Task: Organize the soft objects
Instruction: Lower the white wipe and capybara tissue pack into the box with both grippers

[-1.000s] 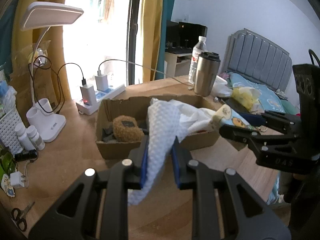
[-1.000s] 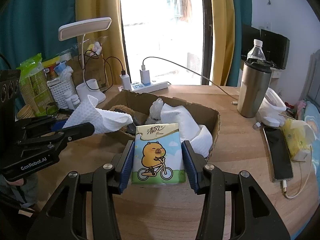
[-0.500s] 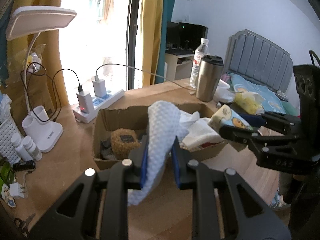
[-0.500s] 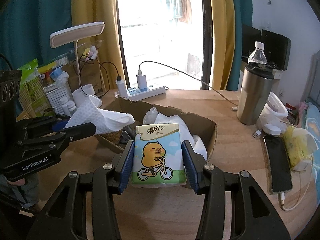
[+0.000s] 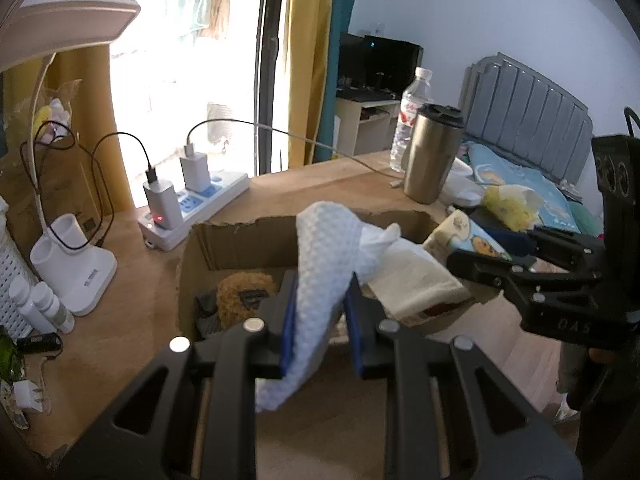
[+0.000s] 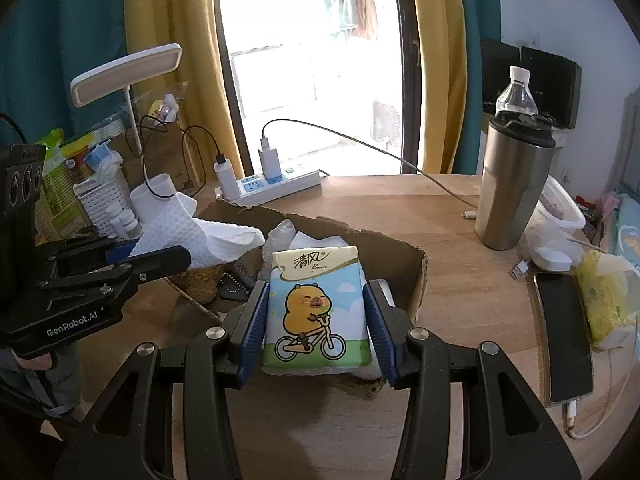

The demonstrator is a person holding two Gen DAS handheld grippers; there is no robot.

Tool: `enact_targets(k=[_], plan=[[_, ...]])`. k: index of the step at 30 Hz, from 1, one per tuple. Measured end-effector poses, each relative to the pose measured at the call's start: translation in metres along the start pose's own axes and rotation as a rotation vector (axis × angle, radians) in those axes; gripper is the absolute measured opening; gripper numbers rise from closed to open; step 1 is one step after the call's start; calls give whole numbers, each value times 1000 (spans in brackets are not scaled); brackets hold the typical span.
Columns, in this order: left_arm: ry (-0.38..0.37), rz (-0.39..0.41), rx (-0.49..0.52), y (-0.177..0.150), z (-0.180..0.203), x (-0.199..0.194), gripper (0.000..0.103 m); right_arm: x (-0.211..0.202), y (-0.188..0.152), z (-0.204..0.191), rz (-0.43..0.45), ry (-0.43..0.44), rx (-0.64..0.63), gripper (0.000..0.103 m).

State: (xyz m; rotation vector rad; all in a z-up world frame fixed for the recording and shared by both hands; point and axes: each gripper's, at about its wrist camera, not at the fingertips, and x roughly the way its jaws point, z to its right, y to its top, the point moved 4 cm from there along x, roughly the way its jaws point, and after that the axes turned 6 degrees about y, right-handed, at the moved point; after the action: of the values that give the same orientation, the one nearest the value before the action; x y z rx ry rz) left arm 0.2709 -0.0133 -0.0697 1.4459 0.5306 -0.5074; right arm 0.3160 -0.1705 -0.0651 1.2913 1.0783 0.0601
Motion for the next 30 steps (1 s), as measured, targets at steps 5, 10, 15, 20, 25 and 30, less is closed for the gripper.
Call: enact_targets(k=[5, 10, 15, 20, 25, 30], plan=[[12, -8, -13, 2, -4, 9, 23, 8, 2, 5, -5, 5, 7, 50], [19, -11, -18, 5, -7, 18, 23, 14, 4, 11, -8, 6, 16, 50], [20, -22, -20, 6, -8, 28, 23, 22, 3, 16, -18, 9, 26, 50], [22, -29, -20, 9, -7, 35, 23, 30, 5, 22, -23, 14, 31, 50], [41, -43, -39, 9, -11, 47, 23, 40, 8, 27, -30, 17, 35, 50], [56, -69, -51, 7, -14, 60, 23, 48, 7, 30, -40, 9, 34, 50]])
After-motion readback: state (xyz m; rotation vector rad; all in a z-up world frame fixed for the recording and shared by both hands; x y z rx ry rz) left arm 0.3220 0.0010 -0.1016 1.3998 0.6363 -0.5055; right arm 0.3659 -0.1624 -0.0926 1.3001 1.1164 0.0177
